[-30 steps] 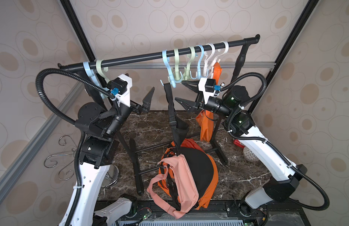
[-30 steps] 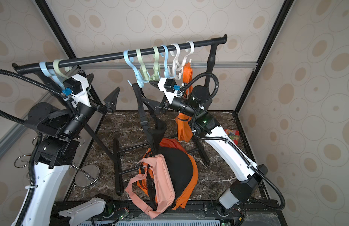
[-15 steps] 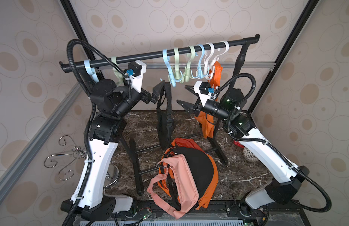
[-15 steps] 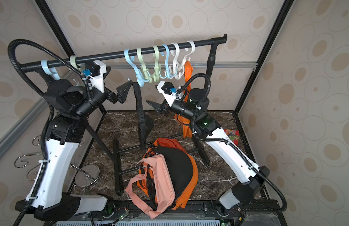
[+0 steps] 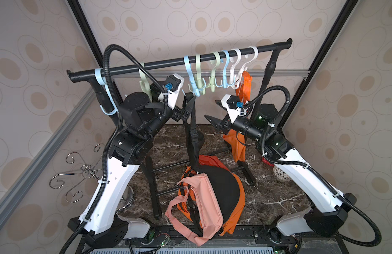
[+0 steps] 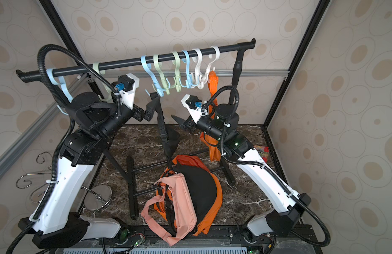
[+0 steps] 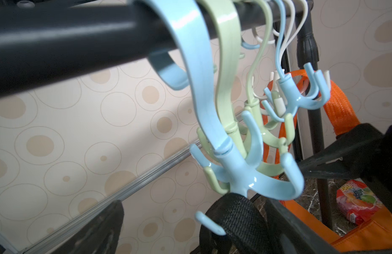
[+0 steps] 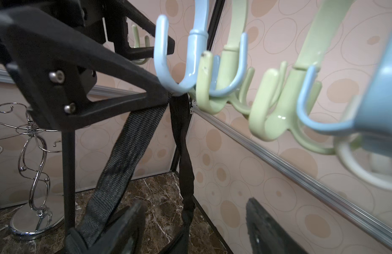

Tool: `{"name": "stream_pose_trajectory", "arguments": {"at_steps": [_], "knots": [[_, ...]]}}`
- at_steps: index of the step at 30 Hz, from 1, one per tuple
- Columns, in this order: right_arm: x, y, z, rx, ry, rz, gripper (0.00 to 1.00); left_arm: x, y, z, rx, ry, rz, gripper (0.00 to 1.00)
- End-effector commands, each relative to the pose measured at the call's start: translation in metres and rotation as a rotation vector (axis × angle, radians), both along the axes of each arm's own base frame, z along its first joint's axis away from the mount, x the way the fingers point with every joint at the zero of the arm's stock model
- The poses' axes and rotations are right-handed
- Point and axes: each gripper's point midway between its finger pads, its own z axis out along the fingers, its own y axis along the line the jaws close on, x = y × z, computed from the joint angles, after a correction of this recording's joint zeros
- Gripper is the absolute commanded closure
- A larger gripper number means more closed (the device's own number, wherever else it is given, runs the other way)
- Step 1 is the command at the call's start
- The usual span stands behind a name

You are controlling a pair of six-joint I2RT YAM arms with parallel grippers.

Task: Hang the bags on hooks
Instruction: Adjust the hook on the clothesline.

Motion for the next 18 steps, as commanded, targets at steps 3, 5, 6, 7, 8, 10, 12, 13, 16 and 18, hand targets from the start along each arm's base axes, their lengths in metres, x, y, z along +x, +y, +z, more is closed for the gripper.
{"name": "stream_pose_trajectory", "arguments": {"at_steps": [3,5,6,7,8,10,12,13,16,18], "knots": [[-0.008,-0.013,0.003,0.005,-0.03,-0.034,0.26,0.019,0.007,-0.124,0.193,0.289,0.128,0.0],[-0.009,-0.014,-0.001,-0.001,-0.029,-0.035,0.26,0.015,0.014,-0.124,0.175,0.257,0.156,0.0],[-0.009,-0.013,-0.003,-0.004,-0.026,-0.031,0.26,0.012,0.017,-0.123,0.165,0.241,0.164,0.0],[-0.01,-0.013,-0.005,-0.008,-0.022,-0.028,0.26,0.01,0.02,-0.12,0.156,0.22,0.178,0.0],[-0.01,-0.013,-0.006,-0.008,-0.019,-0.027,0.26,0.008,0.024,-0.12,0.157,0.207,0.194,0.0],[-0.011,-0.013,-0.007,-0.004,-0.013,-0.023,0.26,0.007,0.031,-0.116,0.161,0.186,0.235,0.0],[-0.012,-0.013,-0.008,0.007,-0.009,-0.016,0.25,0.004,0.036,-0.11,0.169,0.158,0.249,0.0],[-0.013,-0.013,-0.009,0.011,-0.004,-0.014,0.26,0.002,0.037,-0.107,0.174,0.143,0.252,0.0],[-0.013,-0.014,-0.01,0.027,0.003,-0.018,0.26,-0.006,0.04,-0.093,0.178,0.09,0.238,0.0],[-0.012,-0.015,-0.013,0.035,0.009,-0.024,0.26,-0.011,0.038,-0.083,0.186,0.063,0.22,0.0]]}}
